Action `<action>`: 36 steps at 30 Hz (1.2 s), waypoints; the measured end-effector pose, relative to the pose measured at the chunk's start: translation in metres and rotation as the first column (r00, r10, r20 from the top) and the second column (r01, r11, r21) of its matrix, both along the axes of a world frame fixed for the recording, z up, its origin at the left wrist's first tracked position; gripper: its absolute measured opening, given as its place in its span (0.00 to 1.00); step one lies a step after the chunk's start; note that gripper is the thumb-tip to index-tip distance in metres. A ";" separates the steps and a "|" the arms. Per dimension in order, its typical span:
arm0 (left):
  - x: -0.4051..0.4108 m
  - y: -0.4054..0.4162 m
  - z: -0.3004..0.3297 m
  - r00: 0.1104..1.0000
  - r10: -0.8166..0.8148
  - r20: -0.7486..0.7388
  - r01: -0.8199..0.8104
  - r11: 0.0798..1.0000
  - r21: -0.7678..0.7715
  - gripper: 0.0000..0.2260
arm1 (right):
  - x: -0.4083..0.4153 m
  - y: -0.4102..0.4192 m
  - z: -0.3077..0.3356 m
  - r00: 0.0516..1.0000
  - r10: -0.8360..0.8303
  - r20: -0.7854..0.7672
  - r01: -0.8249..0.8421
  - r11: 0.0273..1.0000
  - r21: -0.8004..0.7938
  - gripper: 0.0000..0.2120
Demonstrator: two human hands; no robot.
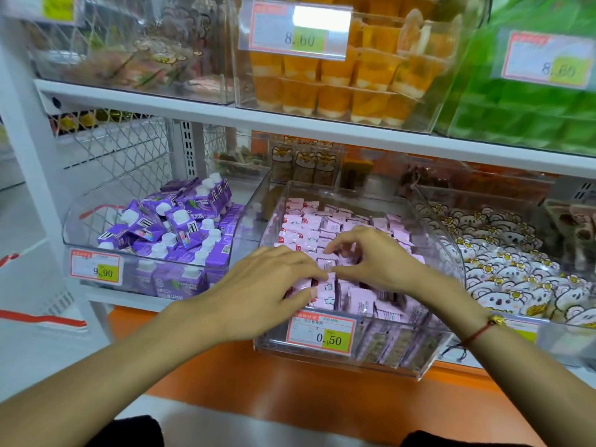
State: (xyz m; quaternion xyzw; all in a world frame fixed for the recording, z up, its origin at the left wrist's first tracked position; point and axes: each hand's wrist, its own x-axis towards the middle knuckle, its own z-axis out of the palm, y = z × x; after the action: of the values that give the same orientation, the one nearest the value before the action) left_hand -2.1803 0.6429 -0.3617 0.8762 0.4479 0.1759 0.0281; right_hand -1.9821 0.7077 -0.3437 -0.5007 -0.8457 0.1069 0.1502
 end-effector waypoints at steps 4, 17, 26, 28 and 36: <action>-0.001 0.001 -0.001 1.000 0.004 0.010 -0.004 1.000 -0.001 0.15 | -0.004 0.000 -0.001 1.000 -0.012 0.024 0.012 1.000 0.011 0.15; 0.001 0.000 -0.003 0.999 0.017 0.038 -0.018 0.999 0.037 0.14 | 0.006 -0.016 0.008 0.774 0.006 -0.634 0.090 0.989 0.120 0.05; 0.002 -0.007 0.008 0.862 0.100 0.496 -0.191 0.972 0.137 0.17 | 0.009 -0.043 0.019 0.194 -0.259 -0.946 0.065 0.966 -0.251 0.11; 0.002 -0.007 0.014 0.824 0.036 0.566 -0.176 0.965 0.194 0.23 | 0.008 -0.047 0.020 0.142 -0.326 -0.935 -0.019 0.943 -0.331 0.10; 0.008 -0.016 0.025 0.760 -0.148 0.633 -0.013 0.970 0.242 0.14 | -0.005 -0.058 0.022 0.125 -0.393 -0.911 -0.249 0.876 -0.413 0.14</action>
State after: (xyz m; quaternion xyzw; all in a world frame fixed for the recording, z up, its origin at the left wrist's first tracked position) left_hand -2.1723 0.6273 -0.3362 0.7743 0.3549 0.5170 0.0849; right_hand -1.9874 0.6500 -0.3218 -0.3644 -0.4494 0.6043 0.5478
